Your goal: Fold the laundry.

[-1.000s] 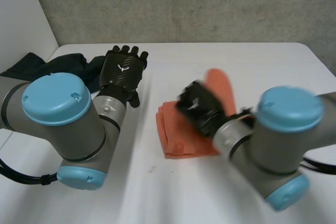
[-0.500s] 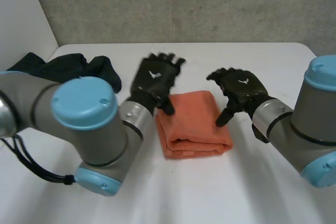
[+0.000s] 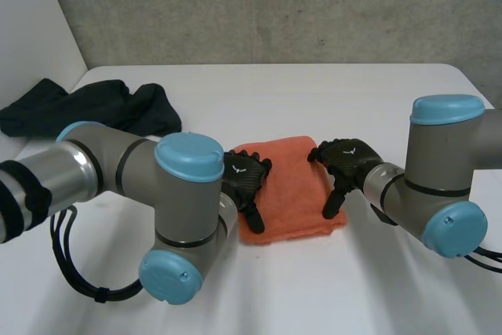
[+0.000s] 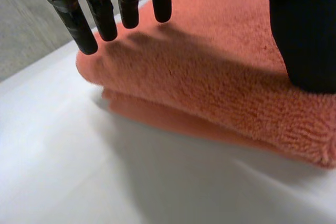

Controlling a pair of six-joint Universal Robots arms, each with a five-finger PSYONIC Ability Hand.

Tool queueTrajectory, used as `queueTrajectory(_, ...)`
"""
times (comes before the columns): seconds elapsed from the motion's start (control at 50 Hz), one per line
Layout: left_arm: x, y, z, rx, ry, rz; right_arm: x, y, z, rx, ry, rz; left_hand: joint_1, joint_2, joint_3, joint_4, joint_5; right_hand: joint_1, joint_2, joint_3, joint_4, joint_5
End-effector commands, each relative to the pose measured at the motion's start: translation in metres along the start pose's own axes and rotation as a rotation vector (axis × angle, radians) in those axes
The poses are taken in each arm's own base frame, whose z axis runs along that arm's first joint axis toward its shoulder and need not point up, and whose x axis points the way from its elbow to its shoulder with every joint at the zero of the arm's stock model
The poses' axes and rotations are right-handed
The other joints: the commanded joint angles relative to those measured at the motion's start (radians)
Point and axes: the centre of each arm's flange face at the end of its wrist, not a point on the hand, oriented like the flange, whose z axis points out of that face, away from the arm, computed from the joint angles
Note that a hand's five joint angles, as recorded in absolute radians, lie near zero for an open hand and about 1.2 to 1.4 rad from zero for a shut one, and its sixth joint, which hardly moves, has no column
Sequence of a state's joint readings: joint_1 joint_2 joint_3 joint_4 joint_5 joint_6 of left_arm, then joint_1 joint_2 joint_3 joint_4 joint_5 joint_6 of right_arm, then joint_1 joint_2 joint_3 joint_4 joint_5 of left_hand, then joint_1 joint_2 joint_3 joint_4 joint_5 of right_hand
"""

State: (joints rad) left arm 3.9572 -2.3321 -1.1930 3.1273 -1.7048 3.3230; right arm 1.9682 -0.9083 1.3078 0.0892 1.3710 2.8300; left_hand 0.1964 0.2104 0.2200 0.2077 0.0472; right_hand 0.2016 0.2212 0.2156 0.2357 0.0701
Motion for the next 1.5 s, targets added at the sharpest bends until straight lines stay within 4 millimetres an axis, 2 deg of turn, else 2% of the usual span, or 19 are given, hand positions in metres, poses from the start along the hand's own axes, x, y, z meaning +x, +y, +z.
queueTrajectory(0.02, -0.008, -0.046, -0.022, 0.128, 0.012, -0.011, 0.008, -0.02, -0.019, 0.078, 0.036, 0.021, -0.021, -0.035, -0.045, -0.032, -0.046, -0.027, -0.047, -0.041, -0.061, -0.07)
queueTrajectory(0.08, -0.012, -0.067, -0.035, 0.189, 0.037, -0.018, 0.011, -0.029, -0.032, 0.145, 0.073, 0.09, -0.018, -0.032, -0.042, -0.029, -0.043, -0.027, -0.047, -0.041, -0.061, -0.07)
queueTrajectory(0.1, -0.02, -0.082, -0.044, 0.233, 0.045, -0.024, 0.012, -0.031, -0.037, 0.166, 0.086, 0.108, -0.015, -0.029, -0.039, -0.027, -0.041, -0.027, -0.047, -0.041, -0.061, -0.07)
queueTrajectory(0.18, -0.042, -0.107, -0.065, 0.298, 0.065, -0.032, 0.019, -0.035, -0.055, 0.211, 0.156, 0.192, 0.0, -0.014, -0.024, -0.012, -0.026, -0.027, -0.047, -0.041, -0.061, -0.07)
queueTrajectory(0.28, -0.049, -0.123, -0.093, 0.291, 0.19, -0.025, 0.027, -0.004, -0.062, 0.115, 0.187, 0.302, 0.0, -0.014, -0.024, -0.012, -0.026, -0.027, -0.047, -0.041, -0.061, -0.07)
queueTrajectory(0.3, -0.049, -0.123, -0.095, 0.284, 0.204, -0.025, 0.024, 0.005, -0.064, 0.088, 0.181, 0.325, 0.0, -0.014, -0.024, -0.012, -0.026, -0.027, -0.047, -0.041, -0.061, -0.07)
queueTrajectory(0.44, -0.054, -0.121, -0.103, 0.241, 0.284, -0.037, 0.013, 0.033, -0.063, 0.014, 0.145, 0.379, 0.011, -0.003, -0.012, 0.0, -0.014, -0.027, -0.047, -0.041, -0.061, -0.07)
queueTrajectory(0.58, -0.051, -0.12, -0.104, 0.235, 0.293, -0.04, 0.001, 0.043, -0.05, 0.009, 0.027, 0.483, 0.008, -0.006, -0.015, -0.003, -0.017, -0.027, -0.047, -0.041, -0.061, -0.07)
queueTrajectory(0.7, -0.053, -0.119, -0.103, 0.23, 0.291, -0.056, -0.004, 0.053, -0.036, -0.008, -0.005, 0.519, 0.008, -0.006, -0.015, -0.003, -0.017, 0.004, -0.016, -0.01, -0.03, -0.039)
queueTrajectory(1.02, -0.052, -0.118, -0.103, 0.222, 0.296, -0.081, -0.019, 0.044, -0.011, 0.041, -0.048, 0.509, 0.008, -0.006, -0.015, -0.003, -0.017, 0.203, 0.184, 0.189, 0.169, 0.16)
queueTrajectory(1.28, -0.053, -0.117, -0.102, 0.221, 0.295, -0.083, -0.017, 0.035, 0.002, 0.075, -0.042, 0.515, 0.005, -0.009, -0.018, -0.006, -0.02, 0.3, 0.281, 0.286, 0.266, 0.257)
queueTrajectory(1.36, -0.053, -0.117, -0.102, 0.22, 0.295, -0.083, -0.014, 0.031, 0.005, 0.092, -0.04, 0.512, 0.005, -0.009, -0.018, -0.006, -0.02, 0.414, 0.395, 0.4, 0.38, 0.371)
queueTrajectory(1.44, -0.052, -0.116, -0.101, 0.216, 0.296, -0.084, -0.013, 0.029, 0.011, 0.101, -0.041, 0.51, 0.005, -0.009, -0.018, -0.006, -0.02, 0.843, 0.823, 0.828, 0.808, 0.8)
queueTrajectory(1.48, -0.052, -0.115, -0.1, 0.213, 0.297, -0.085, -0.01, 0.025, 0.017, 0.117, -0.039, 0.506, 0.008, -0.006, -0.015, -0.003, -0.017, 1.171, 1.151, 1.157, 1.137, 1.128)
queueTrajectory(1.5, -0.052, -0.115, -0.1, 0.213, 0.297, -0.085, -0.009, 0.024, 0.019, 0.123, -0.038, 0.505, 0.005, -0.009, -0.018, -0.006, -0.02, 1.194, 1.175, 1.18, 1.16, 1.151)
